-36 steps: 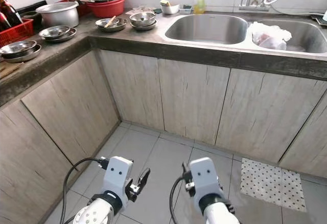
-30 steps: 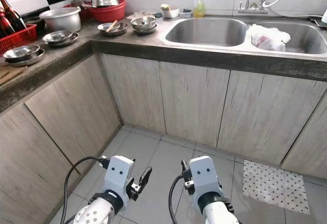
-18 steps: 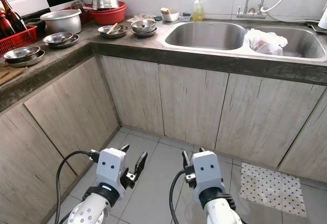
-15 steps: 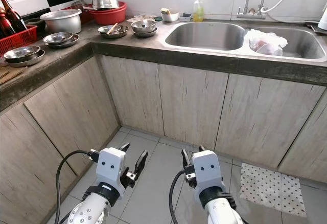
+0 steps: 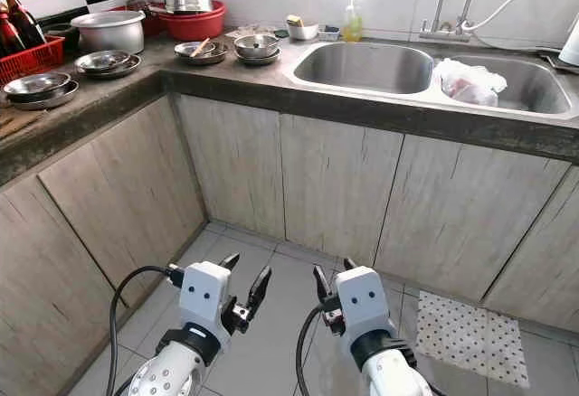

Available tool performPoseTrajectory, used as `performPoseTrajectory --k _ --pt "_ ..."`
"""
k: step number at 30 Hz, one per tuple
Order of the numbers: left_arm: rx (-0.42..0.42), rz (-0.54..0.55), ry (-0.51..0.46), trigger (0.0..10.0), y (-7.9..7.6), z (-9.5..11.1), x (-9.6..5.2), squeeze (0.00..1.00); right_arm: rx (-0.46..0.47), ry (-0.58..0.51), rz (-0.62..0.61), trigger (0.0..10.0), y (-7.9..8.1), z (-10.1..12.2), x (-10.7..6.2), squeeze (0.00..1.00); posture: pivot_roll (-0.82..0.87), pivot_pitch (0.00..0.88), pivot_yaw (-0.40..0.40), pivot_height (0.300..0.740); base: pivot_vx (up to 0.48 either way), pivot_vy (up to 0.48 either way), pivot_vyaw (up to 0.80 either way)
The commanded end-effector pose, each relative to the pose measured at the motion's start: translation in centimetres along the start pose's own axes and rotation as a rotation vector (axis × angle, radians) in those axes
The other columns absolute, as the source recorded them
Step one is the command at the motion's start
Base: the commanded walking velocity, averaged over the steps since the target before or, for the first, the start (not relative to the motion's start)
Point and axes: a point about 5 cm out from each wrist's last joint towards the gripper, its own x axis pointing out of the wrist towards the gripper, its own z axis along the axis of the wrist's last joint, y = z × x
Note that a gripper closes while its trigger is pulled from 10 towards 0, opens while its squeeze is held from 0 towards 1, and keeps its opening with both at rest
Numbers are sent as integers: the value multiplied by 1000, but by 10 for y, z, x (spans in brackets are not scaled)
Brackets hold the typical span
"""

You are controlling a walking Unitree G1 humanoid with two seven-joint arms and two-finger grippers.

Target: Kitchen organization

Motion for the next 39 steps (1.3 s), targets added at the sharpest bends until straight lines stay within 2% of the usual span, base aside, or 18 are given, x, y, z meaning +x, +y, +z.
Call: performPoseTrajectory --k 1,8,10,32,39 --pt "9 -5 -5 10000 -1 0 1 0 22 -33 -8 10000 -4 5 1 0 86 3 -31 740 0 0 0" --pt "28 -3 -8 10000 0 0 1 0 49 -43 -11 10000 -3 6 3 0 94 3 -24 740 97 0 0" --pt "32 -7 -5 10000 0 0 1 0 71 -44 -27 10000 -4 6 5 0 98 2 -19 740 390 0 0" --pt "48 -9 17 10000 3 -3 0 0 55 -58 2 10000 6 8 13 0 112 0 -6 740 423 0 0" --pt "59 -17 19 10000 1 -4 0 0 42 -67 3 10000 5 9 16 0 118 0 -10 740 432 0 800"
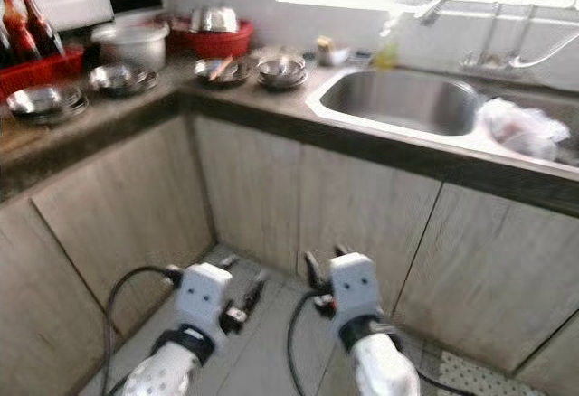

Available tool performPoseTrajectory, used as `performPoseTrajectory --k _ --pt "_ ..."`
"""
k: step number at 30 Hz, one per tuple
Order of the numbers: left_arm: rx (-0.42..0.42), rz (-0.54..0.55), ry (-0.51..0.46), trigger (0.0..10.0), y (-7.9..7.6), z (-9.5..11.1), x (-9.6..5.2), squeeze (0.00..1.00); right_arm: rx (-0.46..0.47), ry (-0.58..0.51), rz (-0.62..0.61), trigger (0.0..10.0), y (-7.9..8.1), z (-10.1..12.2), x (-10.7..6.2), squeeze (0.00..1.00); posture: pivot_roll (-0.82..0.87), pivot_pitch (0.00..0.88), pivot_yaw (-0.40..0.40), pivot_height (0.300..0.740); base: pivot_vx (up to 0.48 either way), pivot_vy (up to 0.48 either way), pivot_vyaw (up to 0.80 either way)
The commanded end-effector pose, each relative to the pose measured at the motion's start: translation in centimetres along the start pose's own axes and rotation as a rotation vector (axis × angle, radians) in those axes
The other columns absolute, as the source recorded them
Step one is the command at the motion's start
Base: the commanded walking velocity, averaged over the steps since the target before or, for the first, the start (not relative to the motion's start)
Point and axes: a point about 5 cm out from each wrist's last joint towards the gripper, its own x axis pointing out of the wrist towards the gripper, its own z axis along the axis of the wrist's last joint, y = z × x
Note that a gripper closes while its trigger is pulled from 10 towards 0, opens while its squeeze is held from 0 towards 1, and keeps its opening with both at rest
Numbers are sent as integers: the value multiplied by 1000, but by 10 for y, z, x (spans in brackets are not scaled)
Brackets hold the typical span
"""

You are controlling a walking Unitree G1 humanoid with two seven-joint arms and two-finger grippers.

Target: Kitchen organization

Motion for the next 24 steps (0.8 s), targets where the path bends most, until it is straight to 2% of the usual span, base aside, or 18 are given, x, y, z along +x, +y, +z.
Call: performPoseTrajectory --k 1,8,13,22,24 --pt "0 -16 -21 10000 -5 5 1 0 -11 6 -13 10000 -5 -1 0 0 118 0 -10 740 439 0 800" --pt "-4 -17 -15 10000 -4 4 1 0 1 6 -33 10000 -5 -1 1 0 115 0 -8 740 435 0 800" --pt "-7 -19 -11 10000 -4 4 1 0 34 18 -53 10000 -8 -4 2 0 114 3 -5 740 435 0 0" --pt "-10 -21 -8 10000 -4 4 1 0 33 9 -23 10000 -4 -3 2 0 114 5 -4 740 435 0 0" --pt "-9 -24 -2 10000 -4 3 1 0 27 14 -31 10000 -5 -3 3 0 118 5 -7 740 435 0 800"
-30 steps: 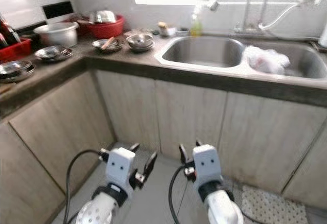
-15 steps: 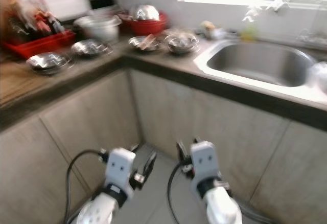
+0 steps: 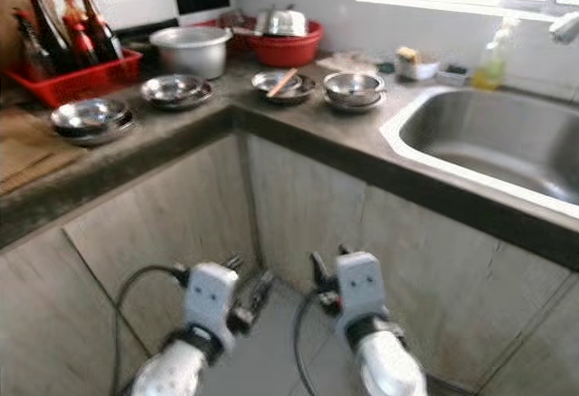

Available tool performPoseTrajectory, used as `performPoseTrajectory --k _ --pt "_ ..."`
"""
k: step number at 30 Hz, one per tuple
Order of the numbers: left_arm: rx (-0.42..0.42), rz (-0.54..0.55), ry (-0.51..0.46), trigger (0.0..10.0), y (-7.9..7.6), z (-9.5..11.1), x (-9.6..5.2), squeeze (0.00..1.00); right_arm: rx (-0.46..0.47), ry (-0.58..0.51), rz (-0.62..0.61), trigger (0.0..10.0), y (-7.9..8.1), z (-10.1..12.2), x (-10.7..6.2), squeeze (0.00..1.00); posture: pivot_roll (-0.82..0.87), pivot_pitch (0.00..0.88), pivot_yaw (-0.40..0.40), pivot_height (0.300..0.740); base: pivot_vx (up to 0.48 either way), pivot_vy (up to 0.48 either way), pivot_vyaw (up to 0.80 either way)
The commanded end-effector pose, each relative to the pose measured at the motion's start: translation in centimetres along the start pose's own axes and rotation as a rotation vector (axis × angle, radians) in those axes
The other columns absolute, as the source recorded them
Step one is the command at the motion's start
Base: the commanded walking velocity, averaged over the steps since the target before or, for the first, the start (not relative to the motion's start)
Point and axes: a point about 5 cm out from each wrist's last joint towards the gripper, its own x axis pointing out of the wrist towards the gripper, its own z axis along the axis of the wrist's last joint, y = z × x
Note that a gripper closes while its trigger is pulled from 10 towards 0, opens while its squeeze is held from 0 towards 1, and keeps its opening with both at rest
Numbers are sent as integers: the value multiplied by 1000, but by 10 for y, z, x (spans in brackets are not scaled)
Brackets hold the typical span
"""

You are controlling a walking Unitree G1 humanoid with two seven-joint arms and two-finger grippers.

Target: Kitchen organization

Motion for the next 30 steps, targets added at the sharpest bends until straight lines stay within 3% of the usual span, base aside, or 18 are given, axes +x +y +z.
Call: performPoseTrajectory --k 1,19,30 --pt "15 22 8 10000 9 -1 -2 0 8 -29 27 10000 7 7 5 0 118 5 -7 740 435 0 800" --pt "6 35 20 10000 10 -2 -2 0 12 -48 35 10000 7 11 9 0 120 5 -12 740 392 0 800" --pt "6 17 34 10000 7 -4 -1 0 2 -64 23 10000 4 14 14 0 122 8 -10 740 0 0 800"
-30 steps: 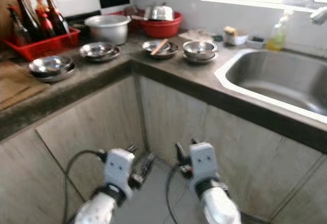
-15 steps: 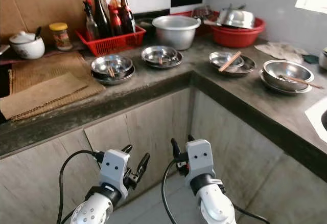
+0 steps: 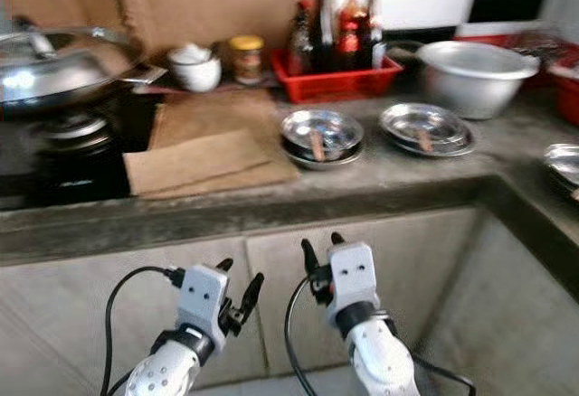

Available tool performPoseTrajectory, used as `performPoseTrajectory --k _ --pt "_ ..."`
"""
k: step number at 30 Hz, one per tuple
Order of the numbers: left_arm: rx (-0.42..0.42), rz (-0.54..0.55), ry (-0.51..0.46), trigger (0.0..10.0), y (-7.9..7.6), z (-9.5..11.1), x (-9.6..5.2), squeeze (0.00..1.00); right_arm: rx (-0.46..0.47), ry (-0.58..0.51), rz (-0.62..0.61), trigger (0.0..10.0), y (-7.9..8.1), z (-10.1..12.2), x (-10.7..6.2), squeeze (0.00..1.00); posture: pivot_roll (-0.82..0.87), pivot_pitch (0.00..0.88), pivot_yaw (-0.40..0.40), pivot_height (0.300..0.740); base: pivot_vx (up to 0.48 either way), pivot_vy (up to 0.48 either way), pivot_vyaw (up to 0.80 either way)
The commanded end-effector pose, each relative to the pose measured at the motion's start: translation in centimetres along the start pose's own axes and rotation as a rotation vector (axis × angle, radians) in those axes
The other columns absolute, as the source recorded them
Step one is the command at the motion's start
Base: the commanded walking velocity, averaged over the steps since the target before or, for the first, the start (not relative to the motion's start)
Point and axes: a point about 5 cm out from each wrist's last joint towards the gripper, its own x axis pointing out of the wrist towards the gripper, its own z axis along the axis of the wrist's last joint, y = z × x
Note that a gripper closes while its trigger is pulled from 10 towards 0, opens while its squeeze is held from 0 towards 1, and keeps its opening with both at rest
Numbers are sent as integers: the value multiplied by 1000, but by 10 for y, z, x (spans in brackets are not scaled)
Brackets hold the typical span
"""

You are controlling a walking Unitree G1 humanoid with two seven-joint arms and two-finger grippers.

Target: Kitchen organization

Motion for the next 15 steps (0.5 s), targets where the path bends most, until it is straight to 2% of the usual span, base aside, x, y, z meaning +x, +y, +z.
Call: performPoseTrajectory --k 1,10,15 --pt "6 -20 -12 10000 -2 3 0 0 3 15 -32 10000 -2 -3 1 0 123 6 -12 740 0 0 0" --pt "3 -28 -10 10000 -3 3 0 0 -7 12 -66 10000 -8 -4 2 0 124 11 -11 740 0 0 0" --pt "5 -32 -11 10000 -4 4 0 0 -8 8 -76 10000 -12 -3 5 0 124 13 -7 740 277 0 0"
